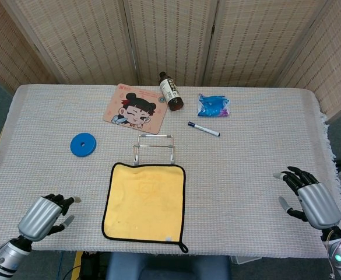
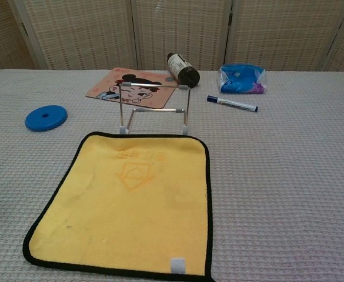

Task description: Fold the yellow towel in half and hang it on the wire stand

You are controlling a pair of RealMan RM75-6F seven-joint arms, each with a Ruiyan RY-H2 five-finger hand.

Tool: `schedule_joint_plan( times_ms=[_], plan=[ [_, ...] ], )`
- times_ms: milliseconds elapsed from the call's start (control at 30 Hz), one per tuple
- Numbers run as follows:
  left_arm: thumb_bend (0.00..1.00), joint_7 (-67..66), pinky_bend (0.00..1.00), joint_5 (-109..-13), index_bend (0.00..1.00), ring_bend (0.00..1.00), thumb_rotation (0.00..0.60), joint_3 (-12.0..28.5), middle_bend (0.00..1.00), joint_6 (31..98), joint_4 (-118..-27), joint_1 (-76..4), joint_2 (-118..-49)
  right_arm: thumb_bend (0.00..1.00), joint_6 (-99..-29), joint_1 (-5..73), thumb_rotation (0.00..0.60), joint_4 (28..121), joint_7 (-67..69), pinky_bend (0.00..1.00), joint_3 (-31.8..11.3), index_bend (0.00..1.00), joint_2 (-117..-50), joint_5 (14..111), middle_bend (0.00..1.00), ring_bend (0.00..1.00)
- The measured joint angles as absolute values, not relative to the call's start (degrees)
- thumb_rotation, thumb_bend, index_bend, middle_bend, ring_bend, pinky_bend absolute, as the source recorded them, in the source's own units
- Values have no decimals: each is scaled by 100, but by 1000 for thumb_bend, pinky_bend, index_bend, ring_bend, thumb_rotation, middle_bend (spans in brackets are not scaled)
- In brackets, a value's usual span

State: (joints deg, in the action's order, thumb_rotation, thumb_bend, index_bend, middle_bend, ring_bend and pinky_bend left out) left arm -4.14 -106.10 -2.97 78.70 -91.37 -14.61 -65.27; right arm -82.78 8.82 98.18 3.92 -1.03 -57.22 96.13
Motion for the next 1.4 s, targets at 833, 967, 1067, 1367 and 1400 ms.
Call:
schedule_joint_plan(
  times_ms=[833, 967, 1067, 1367, 1400],
  plan=[
    [328, -995, 1000, -10982, 432, 829, 600, -901, 966, 6692, -8172, -2091, -7647, 390, -8092, 1026, 600, 9874, 356, 225, -13, 238, -5731, 9674, 278, 189],
    [329, -1033, 1000, -10963, 430, 829, 600, -937, 967, 6706, -7992, -2097, -7835, 389, -8116, 1014, 600, 9845, 384, 225, -5, 239, -5742, 9661, 278, 189],
    [328, -1024, 1000, -10920, 428, 829, 600, -944, 968, 6764, -7890, -2085, -7959, 390, -8134, 1006, 600, 9823, 407, 225, 1, 239, -5751, 9653, 278, 189],
    [328, -1007, 1000, -10806, 428, 830, 600, -929, 970, 6897, -7647, -2083, -8266, 389, -8157, 1005, 600, 9796, 437, 225, 3, 239, -5755, 9637, 278, 189],
    [329, -1014, 1000, -10798, 428, 830, 600, -929, 970, 6908, -7632, -2086, -8293, 390, -8158, 1005, 600, 9796, 437, 225, 4, 239, -5753, 9633, 278, 189]
  ],
)
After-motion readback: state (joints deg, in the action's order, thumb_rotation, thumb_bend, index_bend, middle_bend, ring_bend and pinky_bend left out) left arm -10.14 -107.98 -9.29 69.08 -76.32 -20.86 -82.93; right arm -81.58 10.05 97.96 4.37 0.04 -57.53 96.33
